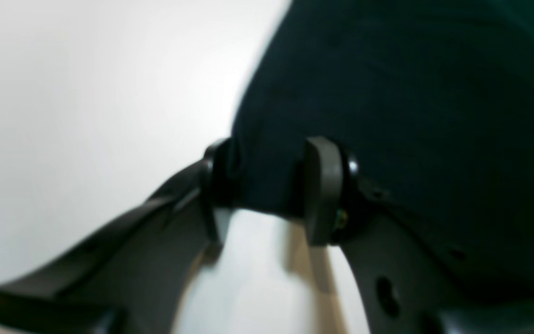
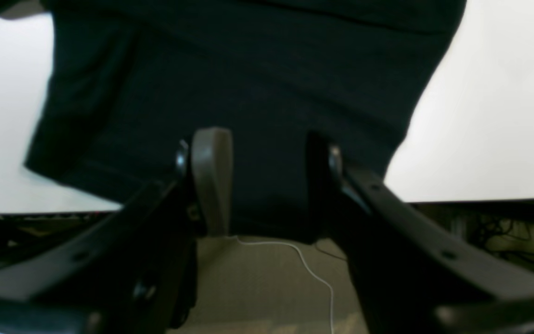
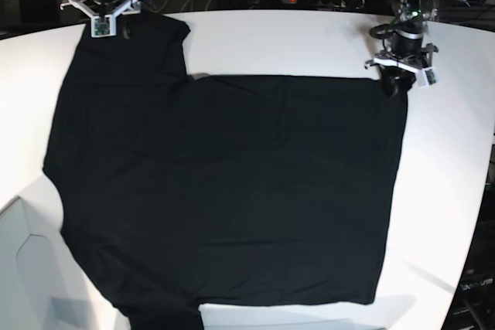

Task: Fold the T-shirt properly
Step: 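Grasp the shoulder corners of the black T-shirt with both grippers, then lift the shoulder edge with both grippers and pull it over the shirt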

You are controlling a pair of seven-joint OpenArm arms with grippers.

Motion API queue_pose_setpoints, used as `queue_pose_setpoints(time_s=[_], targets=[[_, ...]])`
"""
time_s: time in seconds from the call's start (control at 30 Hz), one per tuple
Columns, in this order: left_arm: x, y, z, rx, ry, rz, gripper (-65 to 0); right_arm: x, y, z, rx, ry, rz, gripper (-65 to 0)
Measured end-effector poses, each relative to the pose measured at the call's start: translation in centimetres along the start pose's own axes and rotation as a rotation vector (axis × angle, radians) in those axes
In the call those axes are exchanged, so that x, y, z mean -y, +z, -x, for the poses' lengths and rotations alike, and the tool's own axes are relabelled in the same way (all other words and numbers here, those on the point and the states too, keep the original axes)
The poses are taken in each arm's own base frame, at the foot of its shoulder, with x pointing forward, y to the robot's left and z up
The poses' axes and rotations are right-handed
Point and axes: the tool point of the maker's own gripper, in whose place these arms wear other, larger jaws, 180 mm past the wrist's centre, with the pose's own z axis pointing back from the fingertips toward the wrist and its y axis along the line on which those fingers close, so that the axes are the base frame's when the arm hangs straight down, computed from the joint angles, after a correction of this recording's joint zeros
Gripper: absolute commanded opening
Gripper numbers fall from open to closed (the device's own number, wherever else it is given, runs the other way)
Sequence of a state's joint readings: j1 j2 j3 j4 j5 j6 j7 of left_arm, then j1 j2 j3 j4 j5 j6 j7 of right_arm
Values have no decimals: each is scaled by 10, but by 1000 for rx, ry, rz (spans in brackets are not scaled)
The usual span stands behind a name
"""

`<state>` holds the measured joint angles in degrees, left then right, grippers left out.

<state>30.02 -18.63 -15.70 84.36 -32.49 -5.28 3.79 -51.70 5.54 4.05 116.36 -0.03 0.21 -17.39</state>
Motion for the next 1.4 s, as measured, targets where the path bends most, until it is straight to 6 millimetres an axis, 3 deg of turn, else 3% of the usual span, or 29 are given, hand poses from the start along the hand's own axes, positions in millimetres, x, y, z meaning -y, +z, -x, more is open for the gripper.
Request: queue_pose_setpoints(time_s=[0.17,0.4,0.57,0.9,1.03,1.4], targets=[[5,0,1,-8,-2,25,-553,21,-5,-10,27,27,45,-351],[6,1,2,-12,-3,29,-650,59,-17,-37,103,20,155,-281],[7,1,3,-12,0,31,-648,83,-36,-42,101,3,209,-274],[7,1,3,-12,0,31,-648,115,-73,-21,-26,-38,187,-274],[7,1,3,-12,-1,30,-648,114,-75,-6,-72,-38,175,-274],[6,2,2,-13,-4,30,-648,107,-87,-3,-36,-61,141,-282]])
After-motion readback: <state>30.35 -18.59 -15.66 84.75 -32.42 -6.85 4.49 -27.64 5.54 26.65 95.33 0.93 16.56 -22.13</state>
